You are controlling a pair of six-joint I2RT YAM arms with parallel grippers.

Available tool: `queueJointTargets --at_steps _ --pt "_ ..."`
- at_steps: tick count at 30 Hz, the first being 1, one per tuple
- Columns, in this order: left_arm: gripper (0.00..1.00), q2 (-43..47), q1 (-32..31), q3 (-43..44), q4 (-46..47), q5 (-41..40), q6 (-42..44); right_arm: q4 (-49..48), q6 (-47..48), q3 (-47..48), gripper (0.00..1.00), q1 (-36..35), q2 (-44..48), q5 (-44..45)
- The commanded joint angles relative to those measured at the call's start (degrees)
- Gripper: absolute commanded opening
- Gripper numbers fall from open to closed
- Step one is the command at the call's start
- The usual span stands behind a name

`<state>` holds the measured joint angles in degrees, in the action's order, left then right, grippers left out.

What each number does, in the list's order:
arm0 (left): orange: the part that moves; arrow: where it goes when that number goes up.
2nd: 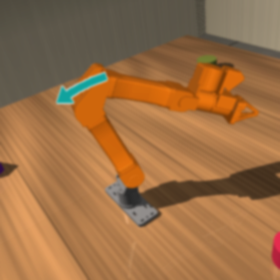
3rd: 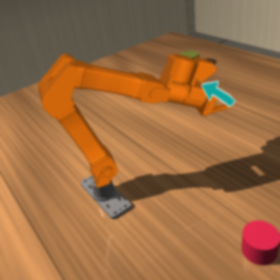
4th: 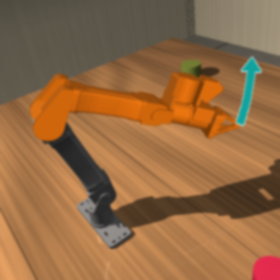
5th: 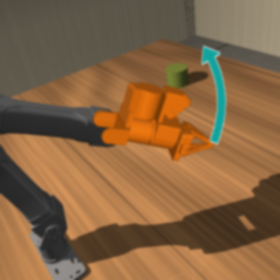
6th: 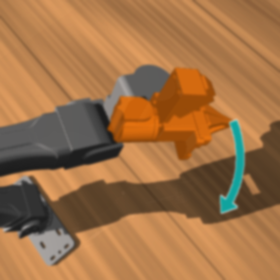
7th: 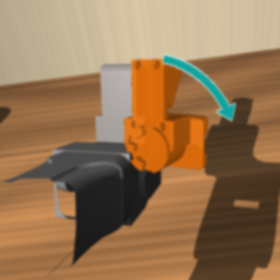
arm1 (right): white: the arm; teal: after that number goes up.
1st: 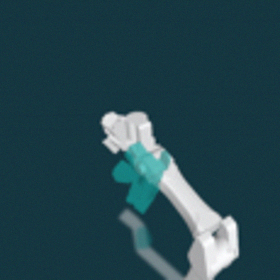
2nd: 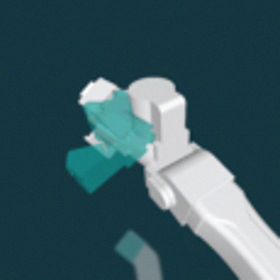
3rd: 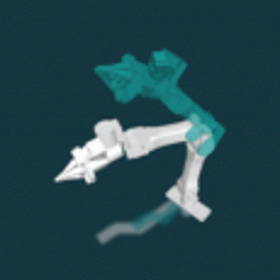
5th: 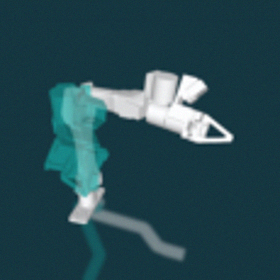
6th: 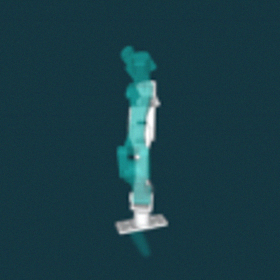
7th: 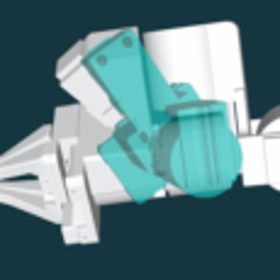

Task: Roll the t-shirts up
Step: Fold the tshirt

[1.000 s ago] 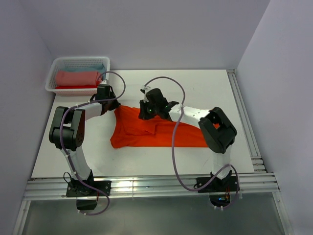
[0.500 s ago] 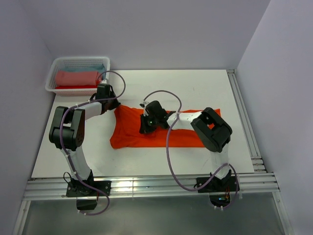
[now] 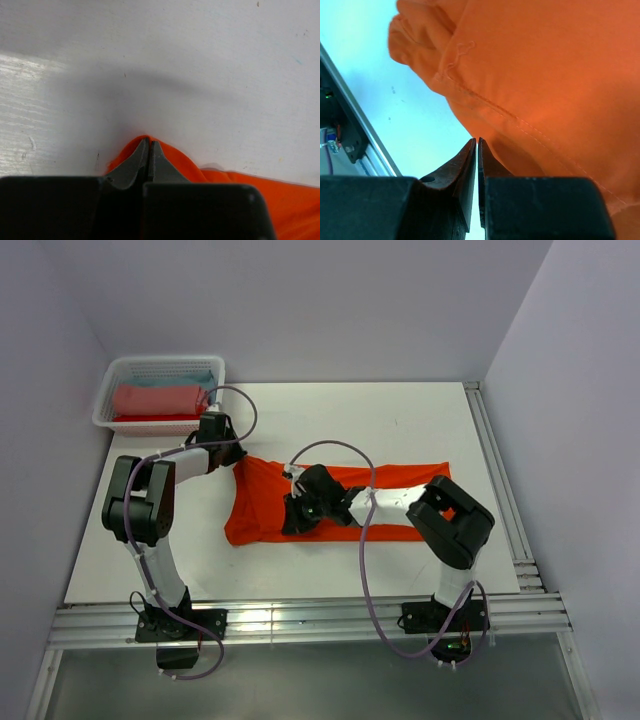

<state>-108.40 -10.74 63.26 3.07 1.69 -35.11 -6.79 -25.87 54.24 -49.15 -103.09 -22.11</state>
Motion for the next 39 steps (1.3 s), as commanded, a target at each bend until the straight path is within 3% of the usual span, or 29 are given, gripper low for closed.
queueJointTargets --at_steps 1,13,25,39 --pt "0.0 -0.5 -0.2 2.2 0.4 -0.3 1.1 -0.9 0.6 -0.5 0.12 -0.2 3.1 1.4" --pt "0.11 1.8 -0.2 0.9 0.5 -1.1 0.7 4.5 -3.0 4.5 0.14 1.8 8.3 14.4" --pt "0.01 1.2 -0.2 2.1 -0.7 -1.4 0.9 4.5 -5.9 0.4 0.06 5.0 2.6 18.2" --pt "0.0 -1.9 -0.6 5.3 -1.1 -1.2 0.6 8.1 -4.9 0.0 0.06 4.1 3.3 24.6"
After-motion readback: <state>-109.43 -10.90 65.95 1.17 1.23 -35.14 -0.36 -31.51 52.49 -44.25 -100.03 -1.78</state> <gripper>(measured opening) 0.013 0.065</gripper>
